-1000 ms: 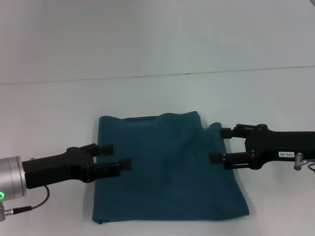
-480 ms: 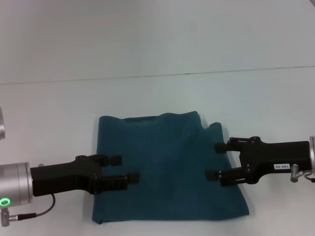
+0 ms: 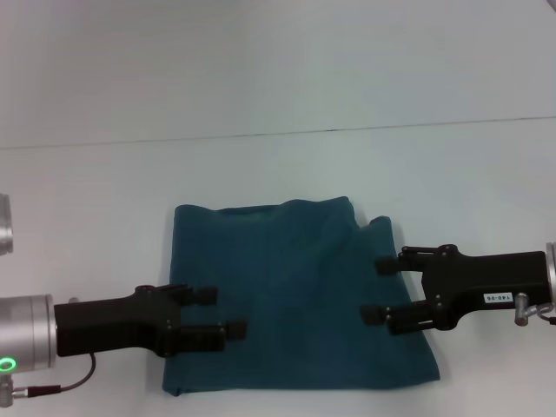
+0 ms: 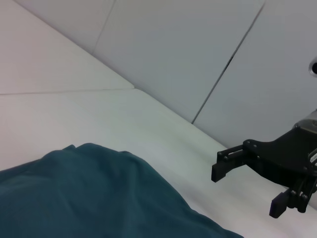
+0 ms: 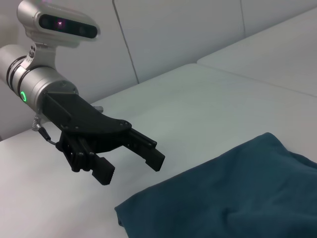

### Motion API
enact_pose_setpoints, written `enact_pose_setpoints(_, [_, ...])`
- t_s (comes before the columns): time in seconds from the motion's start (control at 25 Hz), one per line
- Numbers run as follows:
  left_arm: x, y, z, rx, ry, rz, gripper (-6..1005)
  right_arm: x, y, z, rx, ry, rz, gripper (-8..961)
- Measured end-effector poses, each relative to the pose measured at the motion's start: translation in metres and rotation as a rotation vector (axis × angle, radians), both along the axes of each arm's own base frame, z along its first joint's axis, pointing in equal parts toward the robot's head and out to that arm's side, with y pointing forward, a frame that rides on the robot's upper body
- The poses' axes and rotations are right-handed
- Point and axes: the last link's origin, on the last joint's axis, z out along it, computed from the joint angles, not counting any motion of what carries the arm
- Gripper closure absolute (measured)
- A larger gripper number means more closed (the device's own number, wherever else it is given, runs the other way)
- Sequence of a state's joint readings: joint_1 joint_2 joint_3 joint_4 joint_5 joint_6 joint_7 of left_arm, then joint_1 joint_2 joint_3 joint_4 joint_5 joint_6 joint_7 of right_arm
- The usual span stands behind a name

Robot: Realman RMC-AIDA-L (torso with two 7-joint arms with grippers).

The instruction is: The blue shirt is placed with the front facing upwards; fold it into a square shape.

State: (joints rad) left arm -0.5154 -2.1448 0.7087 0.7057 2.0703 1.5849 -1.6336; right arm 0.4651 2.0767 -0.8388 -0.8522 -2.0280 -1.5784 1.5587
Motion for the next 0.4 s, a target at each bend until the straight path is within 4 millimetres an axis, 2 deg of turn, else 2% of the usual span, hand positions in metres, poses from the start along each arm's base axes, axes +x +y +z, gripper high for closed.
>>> enact_pose_setpoints(0.4, [0.0, -0.0004, -0.0001, -0.004, 0.001, -0.002, 90, -0.0002, 0.0011, 0.0006, -0.002, -0.009, 0.004, 23])
